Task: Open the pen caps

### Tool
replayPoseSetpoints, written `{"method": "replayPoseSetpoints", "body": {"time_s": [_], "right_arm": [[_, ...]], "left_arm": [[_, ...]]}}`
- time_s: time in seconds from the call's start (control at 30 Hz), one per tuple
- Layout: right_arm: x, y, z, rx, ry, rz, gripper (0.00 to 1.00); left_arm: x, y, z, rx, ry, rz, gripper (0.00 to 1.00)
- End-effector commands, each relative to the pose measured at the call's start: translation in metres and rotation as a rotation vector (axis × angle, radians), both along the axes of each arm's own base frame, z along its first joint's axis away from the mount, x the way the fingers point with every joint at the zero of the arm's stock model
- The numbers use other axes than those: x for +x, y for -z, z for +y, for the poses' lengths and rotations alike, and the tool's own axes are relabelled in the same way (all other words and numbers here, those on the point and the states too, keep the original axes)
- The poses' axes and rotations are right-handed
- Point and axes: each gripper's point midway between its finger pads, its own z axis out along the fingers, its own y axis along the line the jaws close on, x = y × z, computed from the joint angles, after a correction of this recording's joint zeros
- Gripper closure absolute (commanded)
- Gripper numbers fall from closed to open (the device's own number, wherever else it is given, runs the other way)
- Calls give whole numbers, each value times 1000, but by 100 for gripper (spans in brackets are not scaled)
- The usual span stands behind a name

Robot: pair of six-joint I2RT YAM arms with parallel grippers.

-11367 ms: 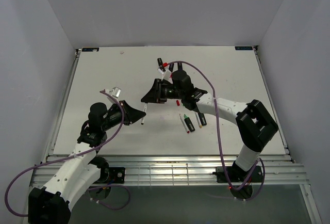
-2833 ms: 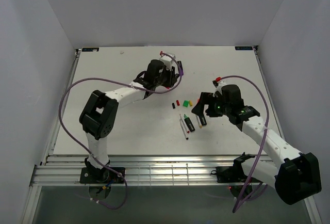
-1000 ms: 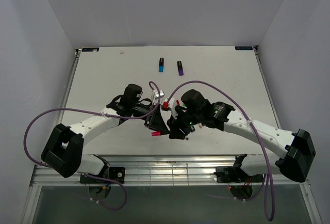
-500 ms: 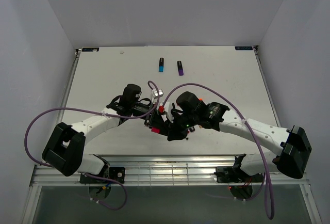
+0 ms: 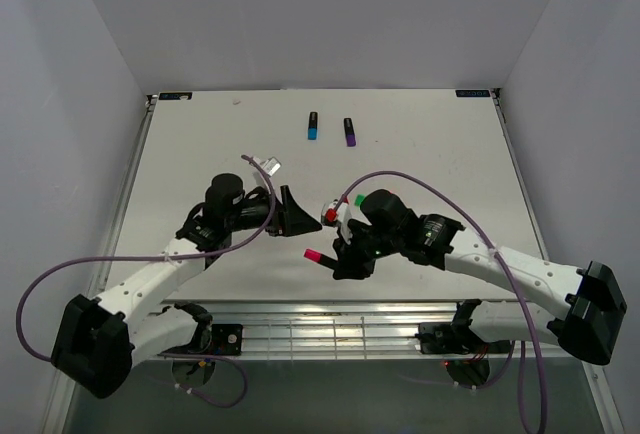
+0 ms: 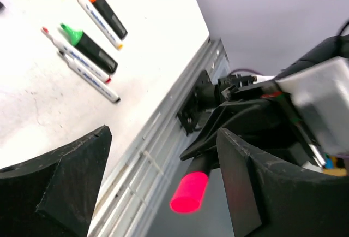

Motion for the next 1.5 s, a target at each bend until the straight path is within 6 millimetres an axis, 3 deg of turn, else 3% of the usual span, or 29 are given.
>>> {"method": "replayPoseSetpoints", "body": {"time_s": [0.0, 0.07, 0.1, 0.17, 0.2, 0.27, 0.43, 0.6, 0.93, 1.07, 1.47], "right_arm": [[4, -3, 4, 38, 70, 21, 92], [7, -6, 9, 66, 96, 28, 92], [10, -6, 9, 66, 121, 34, 92], [18, -10, 13, 73, 198, 63, 92], [18, -14, 16, 94, 211, 79, 92], [15, -28, 24, 154, 244, 148, 92], [16, -70, 45, 348, 282, 248, 92], [14, -92, 54, 438, 275, 314, 92], [11, -85, 63, 466, 244, 377, 92], [10, -88, 66, 489, 232, 390, 92], [7, -87, 72, 515, 200, 417, 92]], "left_arm": [[17, -36, 7, -98, -133, -200, 11], [12, -31, 13, -118, -153, -227, 10], [7, -44, 17, -152, -156, -289, 10], [-1, -41, 21, -167, -151, -317, 10], [-7, -54, 23, -216, -151, -364, 11], [-15, -45, 26, -237, -152, -361, 12], [-32, -56, 36, -361, -171, -428, 18], [-41, -65, 40, -442, -169, -445, 22], [-41, -94, 58, -585, -283, -520, 28], [-39, -97, 57, -605, -282, -512, 38], [-32, -109, 62, -683, -329, -484, 52]]}}
